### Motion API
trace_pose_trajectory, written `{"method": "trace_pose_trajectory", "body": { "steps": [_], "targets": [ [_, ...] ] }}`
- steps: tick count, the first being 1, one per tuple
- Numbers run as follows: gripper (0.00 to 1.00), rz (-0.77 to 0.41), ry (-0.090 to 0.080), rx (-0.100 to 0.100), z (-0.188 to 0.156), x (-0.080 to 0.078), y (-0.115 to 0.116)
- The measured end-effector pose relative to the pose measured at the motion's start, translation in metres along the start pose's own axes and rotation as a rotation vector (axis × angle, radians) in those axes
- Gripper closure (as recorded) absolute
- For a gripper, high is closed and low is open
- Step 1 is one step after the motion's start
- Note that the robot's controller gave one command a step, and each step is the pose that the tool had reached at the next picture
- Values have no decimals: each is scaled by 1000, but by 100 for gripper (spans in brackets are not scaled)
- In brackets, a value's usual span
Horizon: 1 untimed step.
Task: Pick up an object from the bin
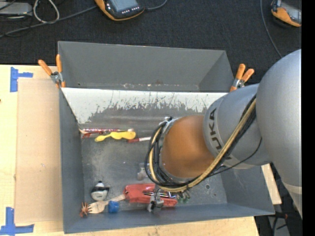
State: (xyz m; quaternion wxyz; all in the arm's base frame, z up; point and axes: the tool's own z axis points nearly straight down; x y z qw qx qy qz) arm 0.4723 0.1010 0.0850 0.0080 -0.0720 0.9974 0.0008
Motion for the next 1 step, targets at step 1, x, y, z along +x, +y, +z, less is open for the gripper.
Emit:
{"method": "trace_pose_trajectory", "body": {
  "steps": [1],
  "targets": [
    [100,135,11,1,15,-10,-21]
  ]
}}
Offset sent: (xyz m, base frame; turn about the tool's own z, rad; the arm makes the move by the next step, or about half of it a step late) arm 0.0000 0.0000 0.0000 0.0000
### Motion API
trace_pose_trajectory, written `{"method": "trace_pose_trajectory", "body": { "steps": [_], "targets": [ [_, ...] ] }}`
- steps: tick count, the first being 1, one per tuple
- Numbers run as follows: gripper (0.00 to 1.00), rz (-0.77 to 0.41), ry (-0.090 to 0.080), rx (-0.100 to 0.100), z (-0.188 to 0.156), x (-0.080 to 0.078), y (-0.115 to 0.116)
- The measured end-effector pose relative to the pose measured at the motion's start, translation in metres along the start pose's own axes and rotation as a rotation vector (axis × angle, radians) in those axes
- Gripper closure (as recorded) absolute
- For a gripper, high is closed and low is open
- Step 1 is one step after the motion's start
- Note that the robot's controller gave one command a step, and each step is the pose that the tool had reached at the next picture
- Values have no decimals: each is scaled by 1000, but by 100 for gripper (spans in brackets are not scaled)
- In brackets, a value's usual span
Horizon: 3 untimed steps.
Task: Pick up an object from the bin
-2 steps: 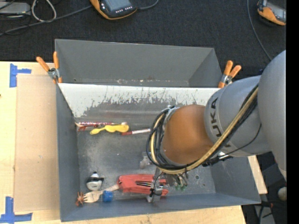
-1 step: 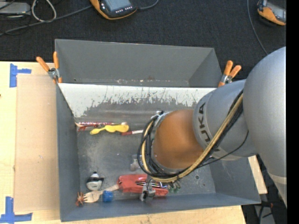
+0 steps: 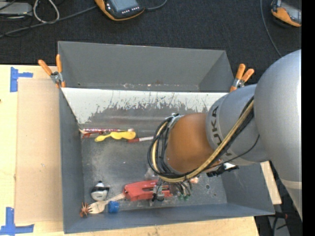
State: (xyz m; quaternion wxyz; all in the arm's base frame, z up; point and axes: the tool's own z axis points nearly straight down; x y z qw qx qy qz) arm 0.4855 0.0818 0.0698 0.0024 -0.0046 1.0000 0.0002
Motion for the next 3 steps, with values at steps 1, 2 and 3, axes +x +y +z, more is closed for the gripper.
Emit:
{"method": "trace_pose_trajectory", "body": {
  "steps": [1,2,3],
  "targets": [
    [100,1,0,0,0,0,0],
    [100,-14,9,2,-70,1,7],
    [100,-12,18,3,-153,-4,0]
  ]
}}
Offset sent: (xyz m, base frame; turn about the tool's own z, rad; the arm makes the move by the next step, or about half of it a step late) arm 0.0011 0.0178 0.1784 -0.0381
